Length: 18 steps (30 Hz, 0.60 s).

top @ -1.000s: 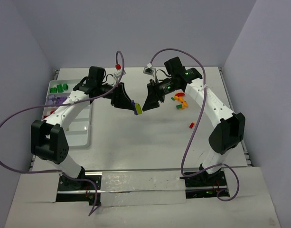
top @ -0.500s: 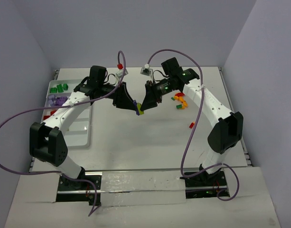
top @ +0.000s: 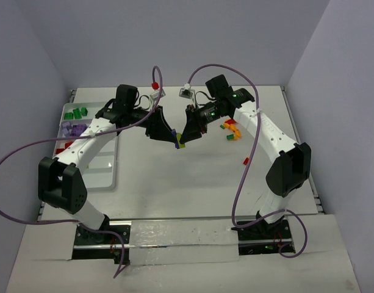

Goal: Sort the legos into containers by color

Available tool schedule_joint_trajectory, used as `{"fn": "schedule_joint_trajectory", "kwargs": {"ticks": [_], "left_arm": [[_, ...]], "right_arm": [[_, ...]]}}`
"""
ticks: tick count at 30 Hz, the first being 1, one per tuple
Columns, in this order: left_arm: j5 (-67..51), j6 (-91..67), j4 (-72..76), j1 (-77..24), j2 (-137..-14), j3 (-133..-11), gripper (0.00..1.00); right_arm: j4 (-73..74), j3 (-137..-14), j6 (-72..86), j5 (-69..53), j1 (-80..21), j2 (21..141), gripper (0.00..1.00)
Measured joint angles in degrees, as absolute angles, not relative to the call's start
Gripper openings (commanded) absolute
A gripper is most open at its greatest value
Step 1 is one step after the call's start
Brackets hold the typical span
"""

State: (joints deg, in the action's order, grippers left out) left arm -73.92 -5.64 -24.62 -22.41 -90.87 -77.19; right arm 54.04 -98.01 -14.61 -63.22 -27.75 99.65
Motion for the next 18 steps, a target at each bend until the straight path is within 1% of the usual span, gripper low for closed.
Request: {"fn": "schedule_joint_trajectory", "kwargs": {"ticks": [3, 6, 9, 10, 11, 14, 15, 18], "left_arm": [[-73.55, -6.12, -24.50, -22.41, -90.87, -77.17, 0.51], [-72.83, -6.80, -23.69, -22.50, -90.87, -77.17, 0.53], [-72.35, -7.23, -23.03, -22.71, -90.87, -77.17, 0.52], [-72.25, -7.31, -22.90, -22.79, -90.87, -77.17, 0.50], [-72.20, -7.39, -22.83, -22.86, -90.87, -77.17, 0.44], [-72.22, -7.76, -22.68, -22.94, -90.85, -77.11, 0.21], [-72.25, -7.94, -22.56, -22.94, -90.85, -77.05, 0.16], [-72.21, -7.60, -22.44, -22.94, -90.61, -76.63, 0.04]], "right_arm": [[54.04, -98.04, -14.54, -63.17, -27.75, 99.70, 0.00], [54.04, -98.04, -14.36, -63.03, -27.89, 99.73, 0.00], [54.02, -98.04, -13.96, -62.86, -28.16, 99.74, 0.00], [54.02, -98.04, -13.80, -62.82, -28.23, 99.74, 0.00], [54.01, -98.04, -13.60, -62.77, -28.25, 99.74, 0.00], [53.98, -98.04, -13.22, -62.28, -28.25, 99.77, 0.00], [54.00, -98.04, -13.10, -62.06, -28.25, 99.77, 0.00], [54.02, -98.04, -12.97, -61.98, -28.25, 99.79, 0.00]]}}
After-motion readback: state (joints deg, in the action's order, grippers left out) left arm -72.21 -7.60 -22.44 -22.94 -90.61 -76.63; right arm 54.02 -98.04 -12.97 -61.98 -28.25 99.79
